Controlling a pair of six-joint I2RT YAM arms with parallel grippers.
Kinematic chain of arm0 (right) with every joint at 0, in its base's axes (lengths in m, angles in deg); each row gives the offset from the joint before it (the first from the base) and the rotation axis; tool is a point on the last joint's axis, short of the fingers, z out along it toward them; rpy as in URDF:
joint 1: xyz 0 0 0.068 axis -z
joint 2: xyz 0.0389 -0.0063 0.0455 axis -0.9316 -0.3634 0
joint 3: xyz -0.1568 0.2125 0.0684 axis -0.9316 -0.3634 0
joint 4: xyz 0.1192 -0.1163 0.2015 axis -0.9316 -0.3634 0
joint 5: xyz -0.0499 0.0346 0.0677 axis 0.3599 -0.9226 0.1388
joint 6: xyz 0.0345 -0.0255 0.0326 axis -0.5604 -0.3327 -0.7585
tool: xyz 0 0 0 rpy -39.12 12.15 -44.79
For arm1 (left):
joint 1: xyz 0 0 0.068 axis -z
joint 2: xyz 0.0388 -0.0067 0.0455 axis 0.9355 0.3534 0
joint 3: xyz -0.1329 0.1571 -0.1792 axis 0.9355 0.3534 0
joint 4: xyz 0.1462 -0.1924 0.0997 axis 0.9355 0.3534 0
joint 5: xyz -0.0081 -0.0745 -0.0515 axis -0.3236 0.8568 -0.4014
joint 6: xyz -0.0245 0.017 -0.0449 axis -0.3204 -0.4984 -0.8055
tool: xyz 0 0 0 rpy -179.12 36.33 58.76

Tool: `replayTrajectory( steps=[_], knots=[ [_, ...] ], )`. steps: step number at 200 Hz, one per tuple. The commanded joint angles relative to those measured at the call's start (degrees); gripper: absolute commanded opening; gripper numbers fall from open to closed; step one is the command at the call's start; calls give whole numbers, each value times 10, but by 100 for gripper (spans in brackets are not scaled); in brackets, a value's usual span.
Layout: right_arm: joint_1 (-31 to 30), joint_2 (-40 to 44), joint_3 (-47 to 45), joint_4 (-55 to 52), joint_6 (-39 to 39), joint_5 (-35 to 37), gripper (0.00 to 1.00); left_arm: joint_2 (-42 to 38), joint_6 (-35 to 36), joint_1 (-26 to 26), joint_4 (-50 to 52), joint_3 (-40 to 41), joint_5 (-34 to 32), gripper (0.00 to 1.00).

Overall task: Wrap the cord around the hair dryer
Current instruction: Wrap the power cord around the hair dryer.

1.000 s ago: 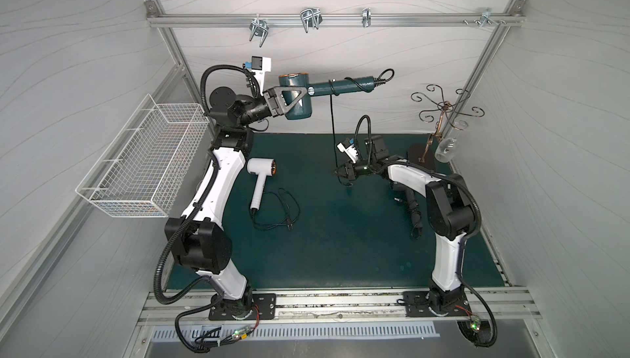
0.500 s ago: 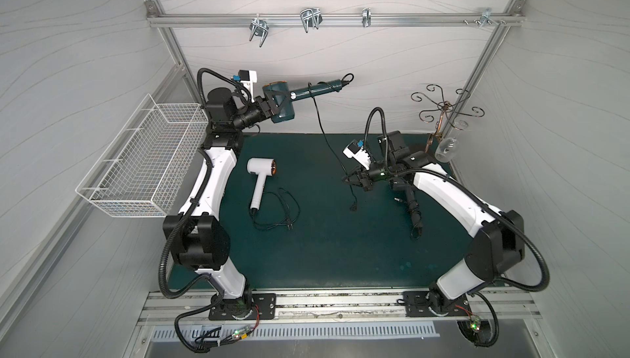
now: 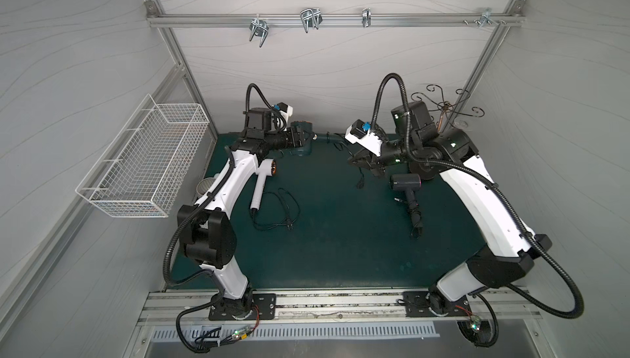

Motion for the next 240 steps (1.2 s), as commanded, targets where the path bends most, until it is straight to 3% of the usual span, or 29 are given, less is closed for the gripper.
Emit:
replayTrajectory(
  steps=[1,47,84,108,152,174,208,240],
  knots=[
    [1,-16,43,-17,52,68,0,-26,50,21,4,25,-13,0],
    [15,-91,149,-11,115,163,0,-54,89,66,38,78,45,0],
    [56,-153,182,34,147,171,0,-74,103,88,30,95,162,0],
    [97,-195,200,51,126,112,0,-95,68,102,-20,102,236,0],
    [172,-242,166,76,59,-40,0,-128,-115,126,-248,125,330,0],
    [203,-256,123,97,21,-104,0,-132,-178,125,-327,115,344,0],
    [234,-279,79,112,-50,-157,0,-124,-216,118,-372,89,349,0],
    [242,-264,0,133,-98,-214,0,-109,-287,79,-474,89,326,0]
  ],
)
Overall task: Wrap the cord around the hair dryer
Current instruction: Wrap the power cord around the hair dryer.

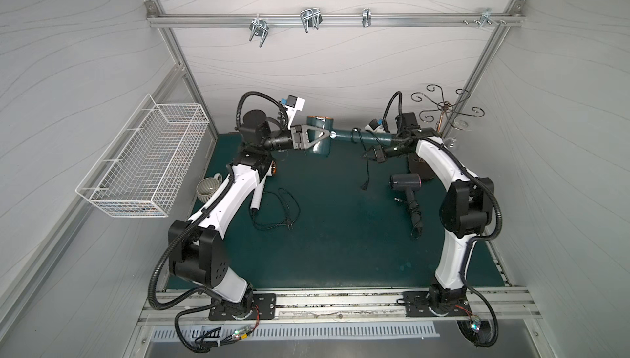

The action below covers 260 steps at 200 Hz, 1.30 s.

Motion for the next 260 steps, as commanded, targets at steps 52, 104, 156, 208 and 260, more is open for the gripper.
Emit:
replayTrajectory(
  steps=[52,104,156,208,260],
  knots=[
    [-1,87,-237,120,-115,-122,0,38,-135,-87,-200,-133,-33,0],
    [-45,99,-311,169,-130,-104,0,86,-178,-80,-230,-230,-53,0],
    [-78,82,-372,257,-178,-90,11,83,-204,-79,-258,-251,-65,0],
    [-99,43,-351,301,-213,-84,14,82,-225,-79,-282,-254,-71,0],
    [-101,30,-346,361,-252,-69,11,74,-230,-79,-286,-252,-71,0]
  ],
)
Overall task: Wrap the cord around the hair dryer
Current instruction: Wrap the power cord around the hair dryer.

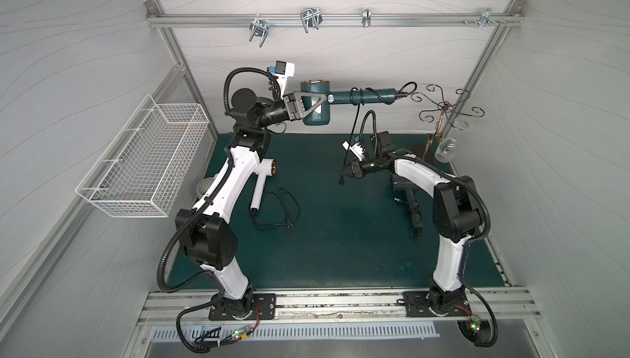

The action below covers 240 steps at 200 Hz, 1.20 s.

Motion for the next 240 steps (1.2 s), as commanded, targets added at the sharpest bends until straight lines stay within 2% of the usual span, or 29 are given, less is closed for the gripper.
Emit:
replayTrajectory(
  steps=[1,33,71,106,134,165,198,240],
  knots=[
    [-2,-14,7,35,-27,18,11,-33,-23,2,-93,-37,-19,0],
    [-1,-2,-17,74,-49,18,0,-40,-19,-4,-84,-32,-23,0],
    [-6,47,-95,83,-45,8,0,-48,-21,-44,-75,-6,-52,0],
    [-28,131,-175,9,8,22,0,-49,-8,-95,-45,23,-88,0],
    [-75,203,-206,-81,53,72,0,-40,29,-118,8,32,-105,0],
    [-147,261,-173,-199,92,174,0,-34,112,-119,128,32,-124,0],
    [-195,298,-85,-307,99,283,0,-40,216,-119,256,38,-165,0],
    [-230,294,71,-405,141,344,0,-37,279,-116,330,55,-187,0]
  ],
)
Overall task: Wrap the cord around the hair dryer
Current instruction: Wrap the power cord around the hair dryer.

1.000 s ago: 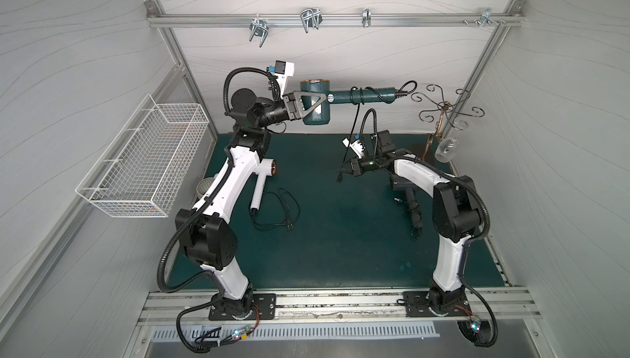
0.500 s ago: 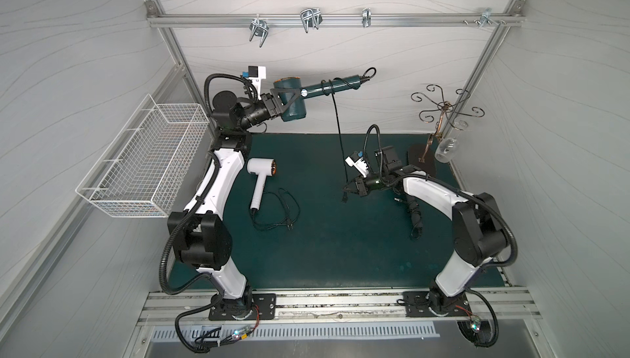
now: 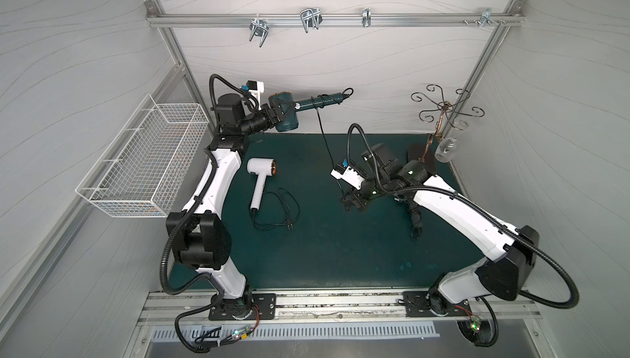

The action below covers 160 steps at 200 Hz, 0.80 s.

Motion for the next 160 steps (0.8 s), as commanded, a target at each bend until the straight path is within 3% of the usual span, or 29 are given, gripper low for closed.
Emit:
replayTrajectory(
  steps=[1,71,122,160],
  knots=[
    [-18,10,83,-102,49,61,0,-23,66,2,19,1,-27,0],
    [-30,-62,337,-151,160,172,0,-59,160,85,111,79,-37,0],
    [42,-130,420,-111,227,186,0,-113,200,139,150,141,51,0],
    [115,-188,458,-99,231,138,0,-143,200,159,152,153,123,0]
  ],
)
